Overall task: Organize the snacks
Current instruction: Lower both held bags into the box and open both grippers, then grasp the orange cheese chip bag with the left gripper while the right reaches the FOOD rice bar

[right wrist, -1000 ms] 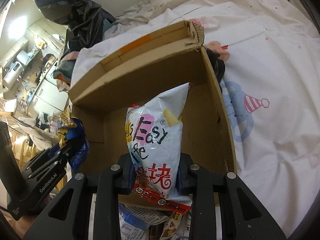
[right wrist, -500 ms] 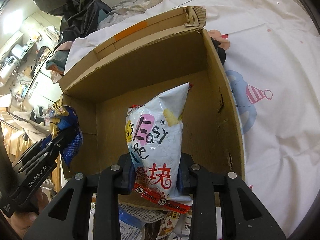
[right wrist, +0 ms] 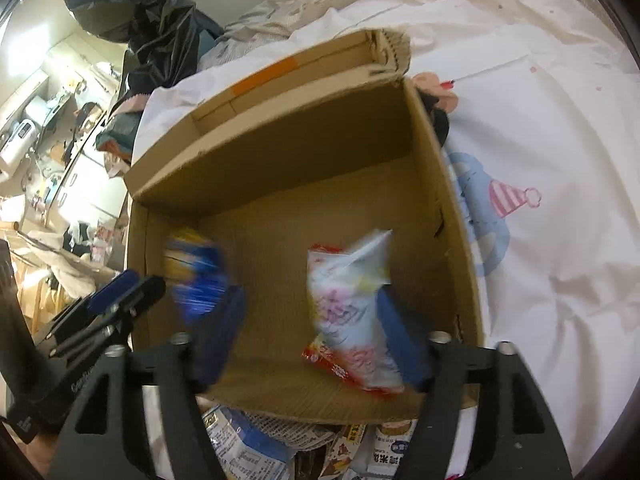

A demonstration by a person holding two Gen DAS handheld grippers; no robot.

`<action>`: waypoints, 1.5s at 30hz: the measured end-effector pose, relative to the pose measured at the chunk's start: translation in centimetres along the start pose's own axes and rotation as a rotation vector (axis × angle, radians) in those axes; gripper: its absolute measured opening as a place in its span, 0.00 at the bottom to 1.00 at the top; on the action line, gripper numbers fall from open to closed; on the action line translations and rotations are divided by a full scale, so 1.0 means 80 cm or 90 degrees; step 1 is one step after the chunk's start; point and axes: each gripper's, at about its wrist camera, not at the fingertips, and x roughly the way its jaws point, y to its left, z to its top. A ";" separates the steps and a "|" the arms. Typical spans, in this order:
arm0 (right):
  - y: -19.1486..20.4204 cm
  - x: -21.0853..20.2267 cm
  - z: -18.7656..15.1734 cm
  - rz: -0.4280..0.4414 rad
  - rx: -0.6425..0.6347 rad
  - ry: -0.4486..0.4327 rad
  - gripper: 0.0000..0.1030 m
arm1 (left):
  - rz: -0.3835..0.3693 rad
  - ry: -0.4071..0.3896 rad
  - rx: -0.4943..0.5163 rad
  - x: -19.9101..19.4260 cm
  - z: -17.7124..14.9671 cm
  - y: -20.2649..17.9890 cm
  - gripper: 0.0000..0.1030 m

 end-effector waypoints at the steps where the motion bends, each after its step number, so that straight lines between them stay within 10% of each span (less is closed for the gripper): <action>1: 0.000 -0.002 0.001 -0.002 -0.002 -0.004 0.72 | -0.004 -0.004 -0.003 -0.002 0.000 0.001 0.65; 4: -0.001 -0.004 0.002 0.002 0.002 -0.006 0.72 | -0.011 -0.021 -0.014 -0.008 0.002 0.003 0.84; 30: 0.009 -0.064 -0.015 0.038 -0.008 -0.049 0.72 | -0.024 -0.093 -0.050 -0.076 -0.019 0.035 0.92; 45: -0.019 -0.103 -0.066 0.044 0.047 -0.038 0.72 | -0.023 0.000 -0.141 -0.080 -0.079 0.086 0.92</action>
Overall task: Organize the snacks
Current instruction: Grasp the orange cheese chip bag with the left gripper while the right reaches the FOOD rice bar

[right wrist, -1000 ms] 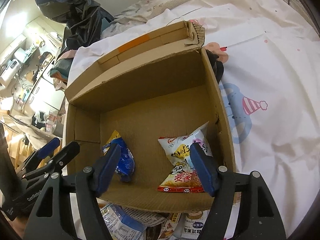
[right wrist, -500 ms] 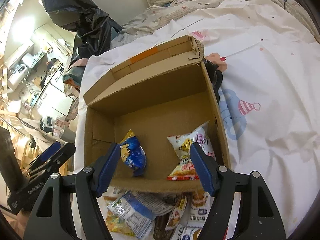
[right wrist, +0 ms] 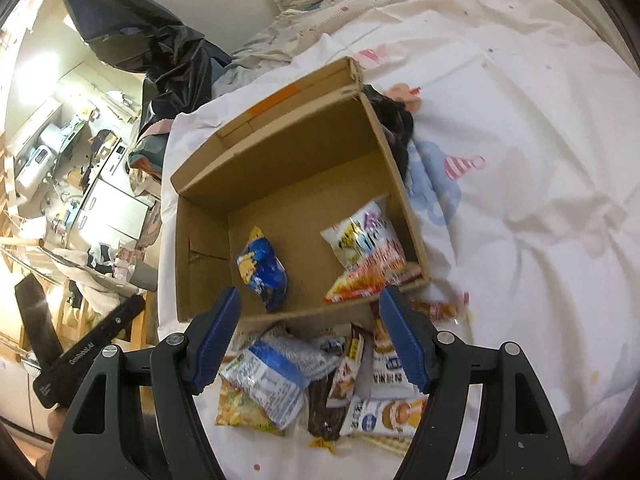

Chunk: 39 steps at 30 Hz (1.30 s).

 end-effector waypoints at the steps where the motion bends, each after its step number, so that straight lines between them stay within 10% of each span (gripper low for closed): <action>1: -0.003 -0.001 -0.004 -0.003 0.005 0.002 0.72 | 0.002 0.017 -0.008 0.004 -0.005 0.004 0.92; 10: -0.028 -0.009 -0.029 -0.026 0.036 0.017 0.72 | -0.029 0.206 0.023 0.051 -0.104 -0.022 0.92; 21: -0.046 -0.021 -0.034 -0.035 0.051 0.010 0.72 | 0.034 0.240 0.214 0.107 -0.146 -0.112 0.88; 28: -0.052 -0.022 -0.032 -0.024 0.063 0.008 0.72 | 0.019 0.245 0.223 0.096 -0.150 -0.113 0.47; 39: -0.048 -0.016 -0.034 -0.009 0.063 0.034 0.72 | -0.058 0.199 0.152 -0.020 -0.121 -0.052 0.45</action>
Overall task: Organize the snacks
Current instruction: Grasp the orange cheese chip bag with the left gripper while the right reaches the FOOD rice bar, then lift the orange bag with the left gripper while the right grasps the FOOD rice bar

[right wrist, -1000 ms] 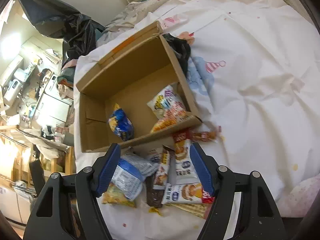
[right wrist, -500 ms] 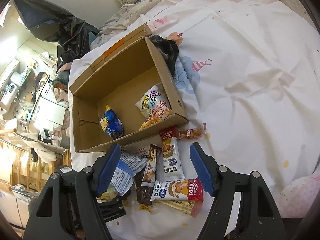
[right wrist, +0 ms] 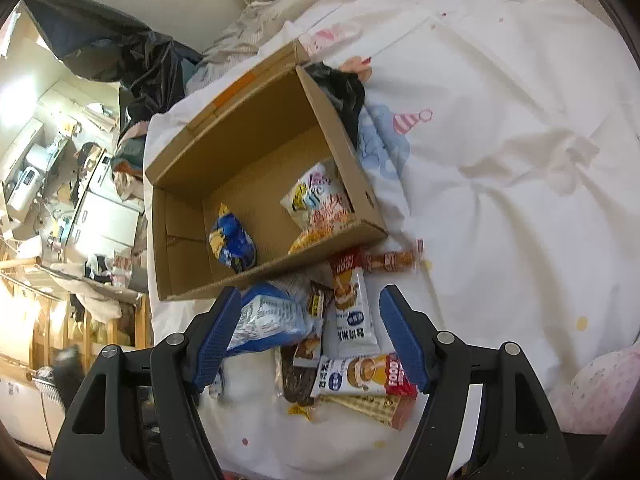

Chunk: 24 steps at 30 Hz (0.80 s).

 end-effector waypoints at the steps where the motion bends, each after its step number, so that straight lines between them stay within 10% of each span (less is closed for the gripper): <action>1: -0.001 0.005 -0.002 -0.006 -0.002 0.018 0.72 | 0.001 -0.012 -0.007 -0.010 0.001 0.007 0.45; 11: -0.005 0.094 -0.051 -0.158 -0.072 0.227 0.92 | 0.009 -0.095 -0.050 -0.012 0.035 0.032 0.45; 24: 0.016 0.160 -0.065 -0.280 -0.140 0.268 0.98 | -0.016 -0.094 -0.073 -0.004 0.027 0.037 0.45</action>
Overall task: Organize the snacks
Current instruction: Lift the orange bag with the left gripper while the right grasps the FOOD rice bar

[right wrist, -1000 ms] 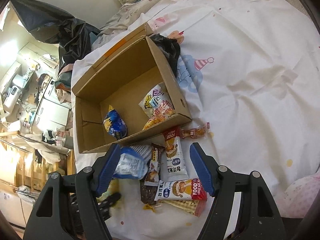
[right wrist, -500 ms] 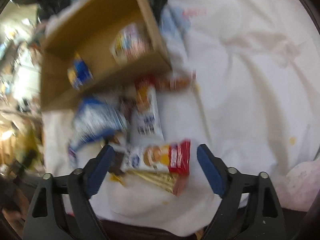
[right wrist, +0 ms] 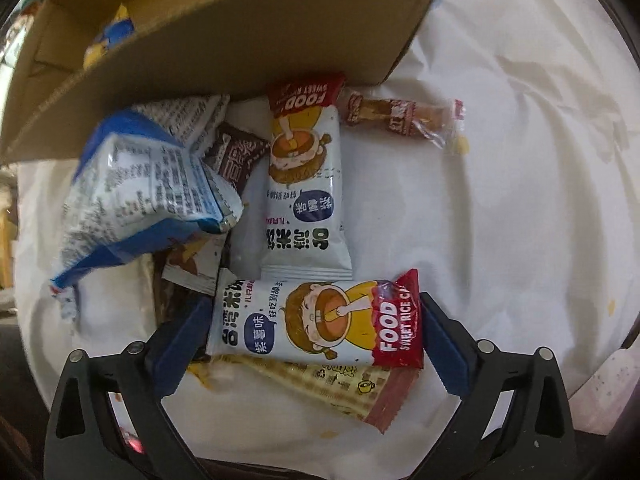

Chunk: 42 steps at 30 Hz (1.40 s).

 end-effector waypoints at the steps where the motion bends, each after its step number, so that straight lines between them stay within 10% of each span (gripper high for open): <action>1: 0.002 0.001 0.000 -0.005 -0.004 -0.001 0.98 | -0.001 0.000 -0.002 0.000 0.000 0.001 0.45; 10: 0.003 -0.016 -0.019 0.002 -0.028 -0.031 0.74 | 0.003 -0.004 -0.006 -0.002 -0.001 0.000 0.45; 17: -0.030 -0.065 -0.045 0.091 0.002 -0.078 0.74 | 0.017 -0.020 -0.010 -0.007 -0.002 0.006 0.45; 25: -0.034 -0.166 -0.054 0.201 -0.015 -0.309 0.74 | 0.027 -0.087 -0.031 -0.029 0.004 0.013 0.45; 42: 0.006 -0.196 0.002 0.295 -0.028 -0.371 0.74 | 0.039 -0.149 -0.029 -0.063 0.074 0.008 0.45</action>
